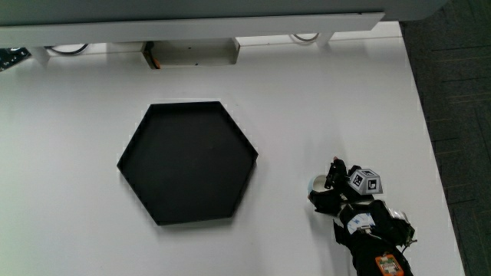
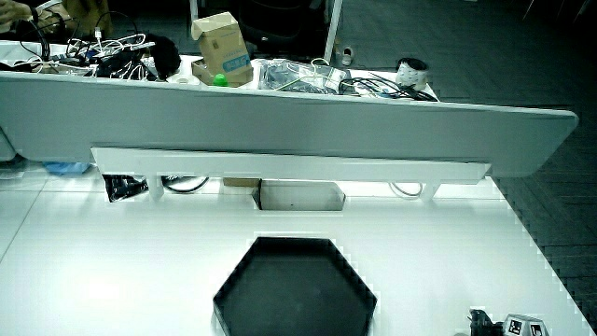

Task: Pick teacup from desk

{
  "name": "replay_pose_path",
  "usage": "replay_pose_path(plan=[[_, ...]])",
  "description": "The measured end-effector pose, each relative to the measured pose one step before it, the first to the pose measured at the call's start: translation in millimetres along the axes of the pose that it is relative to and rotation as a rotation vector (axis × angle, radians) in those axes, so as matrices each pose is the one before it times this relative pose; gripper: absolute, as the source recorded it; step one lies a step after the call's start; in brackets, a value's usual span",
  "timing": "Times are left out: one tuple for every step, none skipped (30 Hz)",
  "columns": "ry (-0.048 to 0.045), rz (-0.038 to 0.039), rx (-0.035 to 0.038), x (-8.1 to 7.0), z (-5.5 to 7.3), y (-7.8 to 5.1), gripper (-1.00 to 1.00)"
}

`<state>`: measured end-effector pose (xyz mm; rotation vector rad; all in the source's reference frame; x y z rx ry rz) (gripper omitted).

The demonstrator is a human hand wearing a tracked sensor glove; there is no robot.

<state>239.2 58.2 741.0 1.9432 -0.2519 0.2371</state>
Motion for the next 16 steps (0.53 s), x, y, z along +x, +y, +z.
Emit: replay_pose_path(plan=[[0.02154, 0.0224, -0.03454, -2.4, -0.69, 0.24, 0.22], [-0.02533, -0.01728, 0.04903, -0.25, -1.99, -1.93, 0.33], [-0.00268, -0.00589, 0.02392, -1.04, -0.75, -1.5, 0.44], [-0.00268, -0.00589, 0.02392, -1.03, -0.71, -1.53, 0.56], [-0.01394, -0.00216, 0.02442, -0.43, -1.45, 0.85, 0.67], [-0.03077, -0.01294, 0.02528, -1.48, 0.12, 0.27, 0.78], [0.00196, 0.00891, 0.00153, -2.56, 2.09, -1.88, 0.89], [0.00896, -0.00318, 0.00147, 3.48, -4.12, 4.29, 1.0], [-0.00309, -0.00034, 0.00251, 0.28, -1.2, 0.15, 1.0], [0.01061, 0.0056, 0.00207, -0.79, 0.55, -2.55, 1.0], [0.0047, 0.00244, 0.0201, 1.44, -1.23, -1.17, 1.0], [0.0006, 0.01427, 0.01478, -1.91, 2.36, -4.61, 1.0], [0.0006, 0.01427, 0.01478, -1.97, 2.43, -4.54, 1.0], [-0.00257, 0.01168, 0.02646, -0.97, 2.35, -2.43, 1.0], [-0.00257, 0.01168, 0.02646, -0.99, 2.41, -2.36, 1.0], [0.02952, 0.03679, 0.00142, -4.23, 4.56, -1.49, 1.0]])
